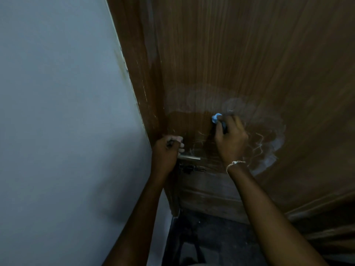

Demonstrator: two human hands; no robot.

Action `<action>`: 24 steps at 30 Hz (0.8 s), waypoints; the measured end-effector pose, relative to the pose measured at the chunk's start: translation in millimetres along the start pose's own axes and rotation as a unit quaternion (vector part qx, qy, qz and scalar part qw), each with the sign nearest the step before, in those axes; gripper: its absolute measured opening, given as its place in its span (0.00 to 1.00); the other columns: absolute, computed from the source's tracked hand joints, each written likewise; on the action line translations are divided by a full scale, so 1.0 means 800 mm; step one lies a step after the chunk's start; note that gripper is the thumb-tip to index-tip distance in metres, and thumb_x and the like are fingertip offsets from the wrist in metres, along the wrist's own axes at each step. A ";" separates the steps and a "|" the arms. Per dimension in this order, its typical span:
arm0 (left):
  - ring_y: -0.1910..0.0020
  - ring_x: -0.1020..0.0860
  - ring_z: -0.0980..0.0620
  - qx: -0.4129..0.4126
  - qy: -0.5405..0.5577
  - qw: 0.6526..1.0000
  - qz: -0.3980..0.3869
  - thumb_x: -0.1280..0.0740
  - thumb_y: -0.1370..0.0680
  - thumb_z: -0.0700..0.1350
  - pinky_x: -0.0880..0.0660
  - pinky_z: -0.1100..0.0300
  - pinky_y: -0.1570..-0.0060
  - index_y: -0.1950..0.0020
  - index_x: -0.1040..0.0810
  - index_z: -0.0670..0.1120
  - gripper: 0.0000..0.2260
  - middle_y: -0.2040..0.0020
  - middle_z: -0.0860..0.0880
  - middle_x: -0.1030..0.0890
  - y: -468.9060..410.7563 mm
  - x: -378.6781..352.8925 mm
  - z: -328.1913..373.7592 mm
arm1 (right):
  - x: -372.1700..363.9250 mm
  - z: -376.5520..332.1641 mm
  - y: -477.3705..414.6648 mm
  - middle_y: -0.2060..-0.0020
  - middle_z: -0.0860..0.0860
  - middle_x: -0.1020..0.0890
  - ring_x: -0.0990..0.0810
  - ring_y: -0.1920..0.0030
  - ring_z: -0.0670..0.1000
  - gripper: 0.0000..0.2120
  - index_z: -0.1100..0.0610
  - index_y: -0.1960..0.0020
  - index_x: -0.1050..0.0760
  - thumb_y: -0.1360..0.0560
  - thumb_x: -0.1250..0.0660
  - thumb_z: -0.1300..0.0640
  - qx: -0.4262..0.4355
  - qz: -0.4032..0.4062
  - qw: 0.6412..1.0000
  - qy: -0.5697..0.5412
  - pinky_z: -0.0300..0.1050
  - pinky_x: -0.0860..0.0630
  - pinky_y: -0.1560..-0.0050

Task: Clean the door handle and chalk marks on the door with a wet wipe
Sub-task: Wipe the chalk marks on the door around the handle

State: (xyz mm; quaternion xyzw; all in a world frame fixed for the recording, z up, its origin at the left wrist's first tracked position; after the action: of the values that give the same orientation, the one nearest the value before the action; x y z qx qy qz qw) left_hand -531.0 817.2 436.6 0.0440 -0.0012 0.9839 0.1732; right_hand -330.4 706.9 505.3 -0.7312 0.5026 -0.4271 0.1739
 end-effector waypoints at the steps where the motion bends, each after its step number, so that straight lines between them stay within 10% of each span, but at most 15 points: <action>1: 0.59 0.15 0.52 0.003 -0.001 1.000 -0.001 0.34 0.19 0.44 0.19 0.56 0.55 0.46 0.18 0.43 0.07 0.56 0.47 0.15 -0.001 -0.002 0.001 | -0.006 -0.009 -0.001 0.50 0.52 0.20 0.21 0.61 0.51 0.07 0.55 0.48 0.20 0.25 0.31 0.59 0.014 -0.011 1.000 0.008 0.41 0.26 0.64; 5: 0.56 0.15 0.50 -0.006 -0.011 1.000 -0.013 0.34 0.19 0.44 0.19 0.59 0.57 0.45 0.18 0.44 0.07 0.55 0.47 0.15 -0.002 -0.015 0.007 | -0.039 0.008 0.030 0.52 0.49 0.22 0.20 0.62 0.53 0.06 0.53 0.48 0.21 0.25 0.32 0.57 0.040 -0.122 0.990 0.066 0.44 0.26 0.68; 24: 0.58 0.16 0.50 0.008 -0.011 1.000 -0.016 0.35 0.19 0.43 0.21 0.62 0.60 0.47 0.18 0.45 0.06 0.56 0.48 0.15 -0.006 -0.024 -0.003 | 0.023 0.034 0.003 0.52 0.49 0.20 0.22 0.56 0.47 0.05 0.54 0.48 0.22 0.23 0.33 0.58 -0.006 -0.012 0.999 0.043 0.40 0.25 0.59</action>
State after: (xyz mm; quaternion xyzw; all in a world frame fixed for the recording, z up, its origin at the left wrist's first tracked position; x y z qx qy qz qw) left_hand -511.8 815.4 432.9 0.0567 0.0057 0.9803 0.1890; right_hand -307.8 684.5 496.5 -0.7194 0.5031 -0.4572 0.1425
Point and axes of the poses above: each hand's wrist, its own y-axis away from the middle knuckle, its own x-axis out of the back of the hand, z = x × y, the point moved 9 cm from there along -y, towards the middle knuckle
